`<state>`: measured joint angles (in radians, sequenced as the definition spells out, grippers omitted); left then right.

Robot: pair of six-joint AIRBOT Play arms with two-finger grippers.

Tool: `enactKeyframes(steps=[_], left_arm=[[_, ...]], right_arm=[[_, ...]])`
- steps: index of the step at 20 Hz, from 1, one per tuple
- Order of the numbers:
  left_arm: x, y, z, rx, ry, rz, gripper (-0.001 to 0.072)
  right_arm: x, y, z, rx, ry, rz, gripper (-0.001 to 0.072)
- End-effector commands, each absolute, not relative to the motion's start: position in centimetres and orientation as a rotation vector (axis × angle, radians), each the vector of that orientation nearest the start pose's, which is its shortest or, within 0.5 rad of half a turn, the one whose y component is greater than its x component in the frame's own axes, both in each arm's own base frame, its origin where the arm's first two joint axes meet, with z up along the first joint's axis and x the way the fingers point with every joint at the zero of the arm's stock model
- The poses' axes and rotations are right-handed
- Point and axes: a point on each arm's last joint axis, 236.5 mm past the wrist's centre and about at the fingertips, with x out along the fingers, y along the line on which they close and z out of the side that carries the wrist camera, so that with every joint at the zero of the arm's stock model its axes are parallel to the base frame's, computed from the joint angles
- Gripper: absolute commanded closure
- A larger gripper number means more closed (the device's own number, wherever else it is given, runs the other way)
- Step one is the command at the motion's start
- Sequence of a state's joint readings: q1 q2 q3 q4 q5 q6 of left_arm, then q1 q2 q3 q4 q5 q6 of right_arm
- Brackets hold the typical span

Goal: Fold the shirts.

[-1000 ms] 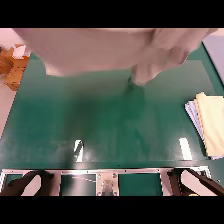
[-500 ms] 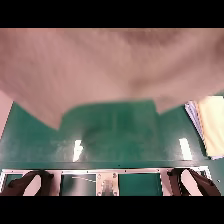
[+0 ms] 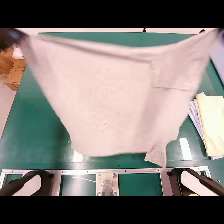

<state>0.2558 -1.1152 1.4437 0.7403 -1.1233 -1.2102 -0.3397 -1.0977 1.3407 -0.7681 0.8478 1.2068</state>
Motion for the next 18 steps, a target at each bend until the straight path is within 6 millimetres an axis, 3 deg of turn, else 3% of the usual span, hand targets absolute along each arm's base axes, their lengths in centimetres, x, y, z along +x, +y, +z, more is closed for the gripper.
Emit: enactKeyframes(steps=[1,3,5,8,11,14,18], left_arm=[[48.2,-4.5,13.8,-0.529,0.736,-0.44,0.0687],[51.2,-4.8,8.9,-0.62,0.769,-0.439,0.0687],[53.3,-5.0,4.4,-0.653,0.809,-0.407,0.0687],[55.1,-5.9,0.0,-0.664,0.854,-0.38,0.0687],[56.2,-5.1,-1.3,-0.664,0.836,-0.326,0.0687],[55.4,-5.7,-1.6,-0.658,0.87,-0.357,0.0687],[52.9,-6.5,-3.1,-0.638,0.997,-0.383,0.0687]], right_arm=[[51.8,-2.5,11.3,0.52,0.612,0.123,0.0702],[54.6,-2.6,5.8,0.564,0.687,0.105,0.0702],[57.0,-2.8,2.4,0.632,0.723,0.102,0.0702],[59.9,-3.2,0.5,0.665,0.723,0.104,0.0702],[61.3,-3.8,0.1,0.663,0.712,0.104,0.0702],[60.2,-4.1,-0.4,0.675,0.765,0.133,0.0703],[56.1,-5.9,-2.6,0.678,0.942,0.138,0.0704]])
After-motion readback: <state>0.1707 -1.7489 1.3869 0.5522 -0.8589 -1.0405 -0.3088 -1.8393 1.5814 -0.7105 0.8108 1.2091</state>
